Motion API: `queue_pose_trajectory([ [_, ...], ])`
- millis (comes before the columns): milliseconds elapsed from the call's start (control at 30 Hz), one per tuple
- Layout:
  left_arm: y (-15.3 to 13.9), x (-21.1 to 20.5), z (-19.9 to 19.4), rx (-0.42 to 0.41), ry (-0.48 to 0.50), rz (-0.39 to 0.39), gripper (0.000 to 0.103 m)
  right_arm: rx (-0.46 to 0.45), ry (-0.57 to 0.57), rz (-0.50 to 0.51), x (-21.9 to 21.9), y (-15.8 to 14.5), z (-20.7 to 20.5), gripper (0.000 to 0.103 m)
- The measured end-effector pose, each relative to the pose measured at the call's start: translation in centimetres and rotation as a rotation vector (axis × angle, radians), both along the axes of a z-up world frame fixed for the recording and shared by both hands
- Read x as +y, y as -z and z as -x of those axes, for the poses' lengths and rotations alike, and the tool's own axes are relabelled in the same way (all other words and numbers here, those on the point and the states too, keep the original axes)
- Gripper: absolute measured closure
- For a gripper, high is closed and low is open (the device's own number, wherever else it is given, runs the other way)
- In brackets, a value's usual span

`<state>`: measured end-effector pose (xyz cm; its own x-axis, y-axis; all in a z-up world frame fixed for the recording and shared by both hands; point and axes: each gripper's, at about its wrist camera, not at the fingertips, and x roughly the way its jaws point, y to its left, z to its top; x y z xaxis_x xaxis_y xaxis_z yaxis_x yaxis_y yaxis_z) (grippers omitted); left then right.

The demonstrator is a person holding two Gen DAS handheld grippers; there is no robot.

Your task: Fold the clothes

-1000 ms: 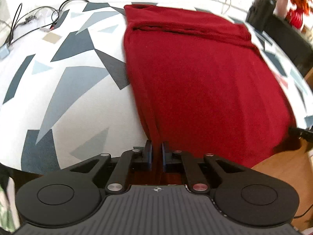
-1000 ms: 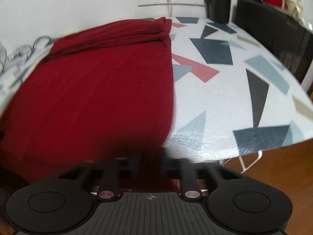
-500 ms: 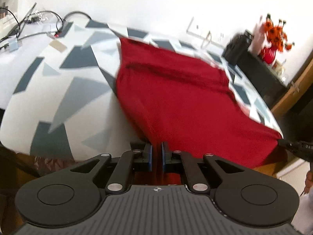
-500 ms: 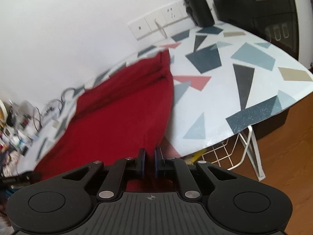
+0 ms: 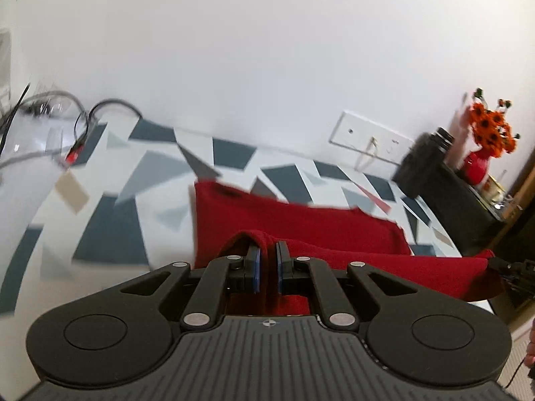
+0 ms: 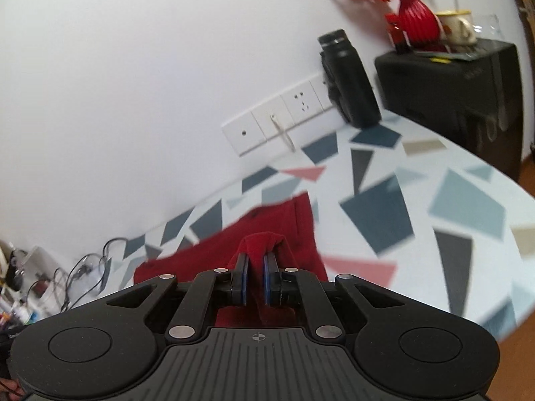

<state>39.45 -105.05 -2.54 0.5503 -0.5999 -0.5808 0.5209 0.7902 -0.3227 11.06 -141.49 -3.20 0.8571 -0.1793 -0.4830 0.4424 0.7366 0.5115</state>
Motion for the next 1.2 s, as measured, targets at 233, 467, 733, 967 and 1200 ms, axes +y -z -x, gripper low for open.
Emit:
queue_pose_trajectory([
  [233,1.9,-4.9,-8.2,0.014,-0.042,-0.082,0.094,0.053,-0.024,-0.027,-4.9,2.9,-9.4,0.095],
  [467,8.4,-9.2,-15.0,0.105,-0.070,-0.218,0.093,0.131,-0.049,-0.055,-9.7,6.9,-18.5,0.095],
  [733,9.7,-9.3,-16.7,0.189,0.020,-0.174,0.044,0.211,-0.068,-0.055,-11.7,11.0,-22.3,0.081],
  [967,5.7,-5.5,-14.5,0.190,-0.010,-0.084,0.038,0.111,-0.042,-0.101,-11.6,7.2,-18.7,0.059],
  [1200,8.7,-2.9,-13.2,0.349,-0.128,0.004,0.038,0.112,-0.088,-0.325,-9.8,9.5,-16.7,0.055],
])
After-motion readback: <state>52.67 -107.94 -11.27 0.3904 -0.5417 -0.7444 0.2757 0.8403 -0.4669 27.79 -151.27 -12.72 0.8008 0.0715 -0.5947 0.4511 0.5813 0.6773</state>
